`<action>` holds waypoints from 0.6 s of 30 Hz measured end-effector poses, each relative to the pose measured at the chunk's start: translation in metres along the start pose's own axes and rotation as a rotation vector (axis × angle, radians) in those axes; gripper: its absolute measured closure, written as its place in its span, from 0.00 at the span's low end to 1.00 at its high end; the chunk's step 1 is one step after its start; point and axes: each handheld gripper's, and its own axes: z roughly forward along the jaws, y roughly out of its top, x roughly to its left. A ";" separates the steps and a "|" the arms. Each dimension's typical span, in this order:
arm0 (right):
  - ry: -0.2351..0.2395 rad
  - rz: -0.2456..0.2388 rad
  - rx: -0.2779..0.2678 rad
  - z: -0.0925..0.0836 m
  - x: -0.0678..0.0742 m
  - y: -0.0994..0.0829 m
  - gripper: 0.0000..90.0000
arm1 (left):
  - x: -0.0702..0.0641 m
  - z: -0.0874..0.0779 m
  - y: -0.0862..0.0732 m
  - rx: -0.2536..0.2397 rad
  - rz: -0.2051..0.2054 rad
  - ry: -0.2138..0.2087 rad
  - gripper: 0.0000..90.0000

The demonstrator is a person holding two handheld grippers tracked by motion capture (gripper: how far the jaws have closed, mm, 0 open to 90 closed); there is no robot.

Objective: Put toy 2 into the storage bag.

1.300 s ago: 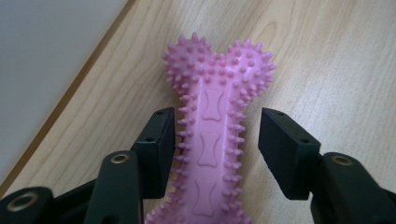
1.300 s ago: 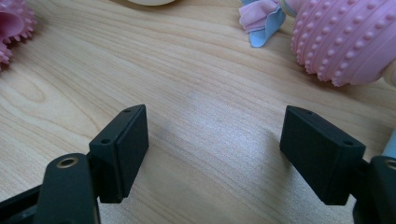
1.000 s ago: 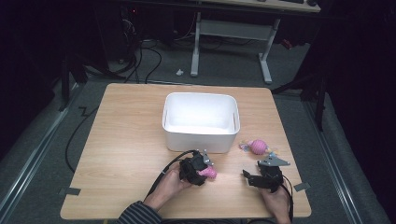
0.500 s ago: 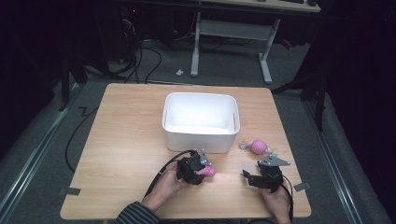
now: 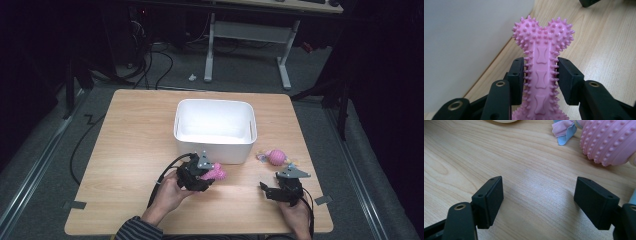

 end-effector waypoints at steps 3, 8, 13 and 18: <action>0.000 -0.004 -0.001 0.000 0.000 0.000 0.26 | 0.003 -0.008 0.001 -0.007 0.000 0.014 0.66; -0.001 -0.004 0.000 0.000 0.000 0.000 0.26 | 0.011 -0.023 -0.001 -0.049 -0.031 0.014 0.66; -0.001 -0.004 0.000 0.000 0.000 0.000 0.26 | 0.016 -0.039 -0.003 -0.086 -0.052 0.032 0.66; -0.003 -0.001 0.001 0.000 0.001 0.000 0.26 | 0.023 -0.059 -0.002 -0.134 -0.080 0.040 0.66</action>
